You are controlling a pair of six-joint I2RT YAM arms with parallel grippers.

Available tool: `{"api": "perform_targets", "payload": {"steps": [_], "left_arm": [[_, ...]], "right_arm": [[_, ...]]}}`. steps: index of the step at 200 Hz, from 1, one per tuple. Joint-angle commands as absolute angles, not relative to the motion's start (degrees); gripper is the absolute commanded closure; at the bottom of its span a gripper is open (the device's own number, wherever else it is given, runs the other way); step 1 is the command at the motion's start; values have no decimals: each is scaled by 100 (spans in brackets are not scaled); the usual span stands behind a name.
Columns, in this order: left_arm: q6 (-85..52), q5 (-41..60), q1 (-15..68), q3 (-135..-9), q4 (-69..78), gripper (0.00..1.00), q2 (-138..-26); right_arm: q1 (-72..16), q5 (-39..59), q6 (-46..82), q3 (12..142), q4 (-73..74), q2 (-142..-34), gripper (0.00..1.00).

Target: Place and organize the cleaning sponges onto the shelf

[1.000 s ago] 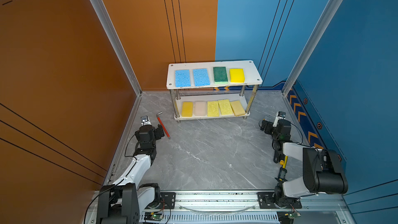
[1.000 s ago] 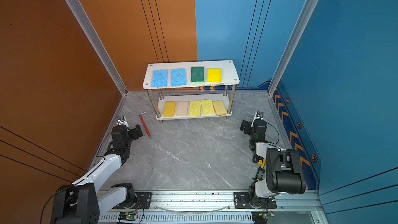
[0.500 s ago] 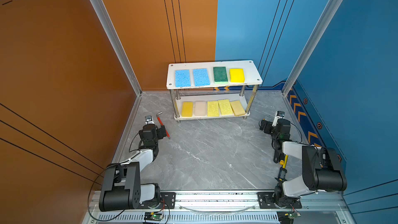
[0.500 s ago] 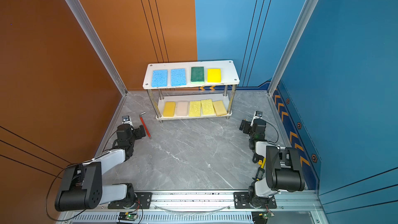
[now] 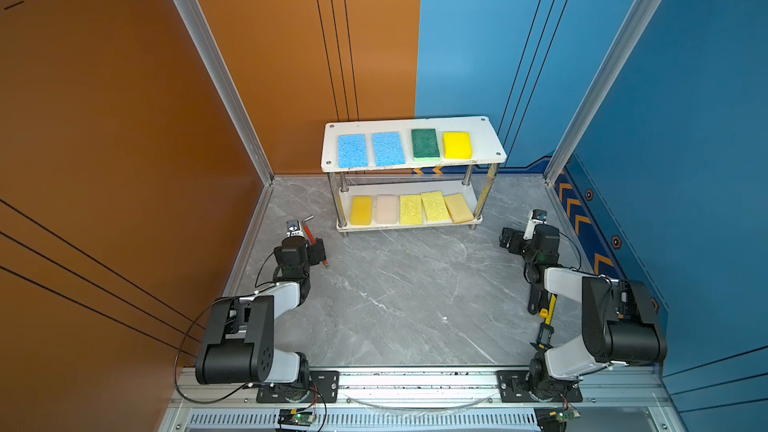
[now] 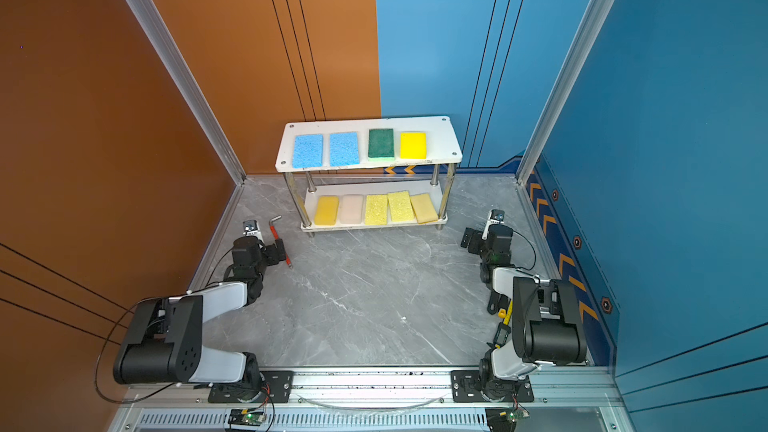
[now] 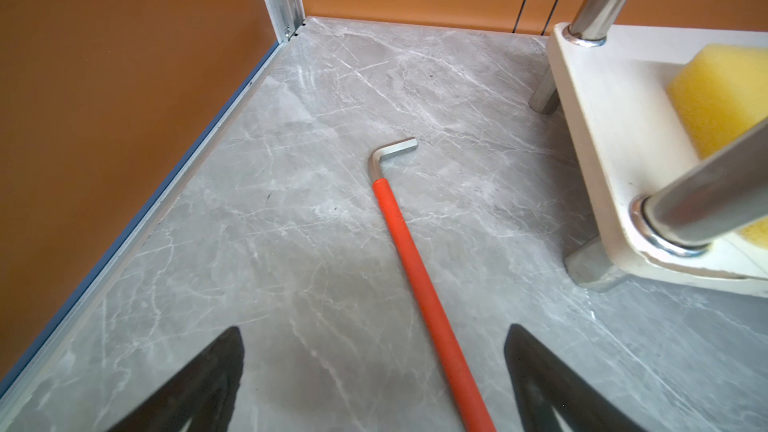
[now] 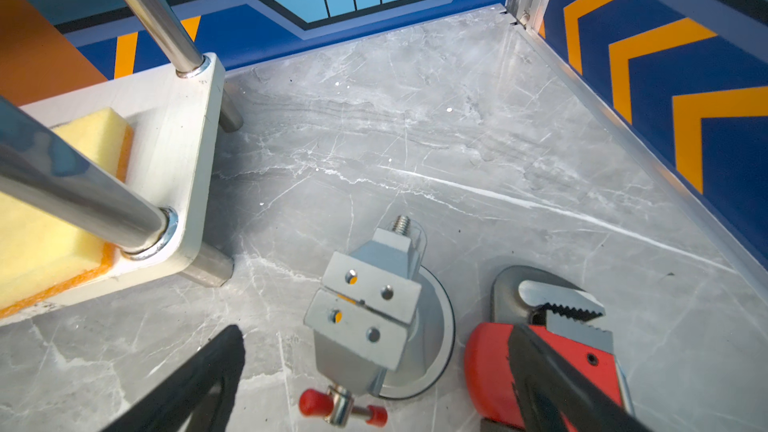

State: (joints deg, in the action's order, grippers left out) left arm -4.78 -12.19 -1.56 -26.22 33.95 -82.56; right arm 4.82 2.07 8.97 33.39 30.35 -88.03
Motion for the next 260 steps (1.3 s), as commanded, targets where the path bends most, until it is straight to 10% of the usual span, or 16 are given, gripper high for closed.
{"api": "perform_targets", "payload": {"steps": [1,260], "left_arm": [[-218,-926,2,-2775,3717,2,-8498],[-44,-826,88,-2110,5405,2,-8952]], "right_arm": [[433,352,773,3506,2791,-8912,0],[-157,-78,108,2125,4947,-8548,0]]}}
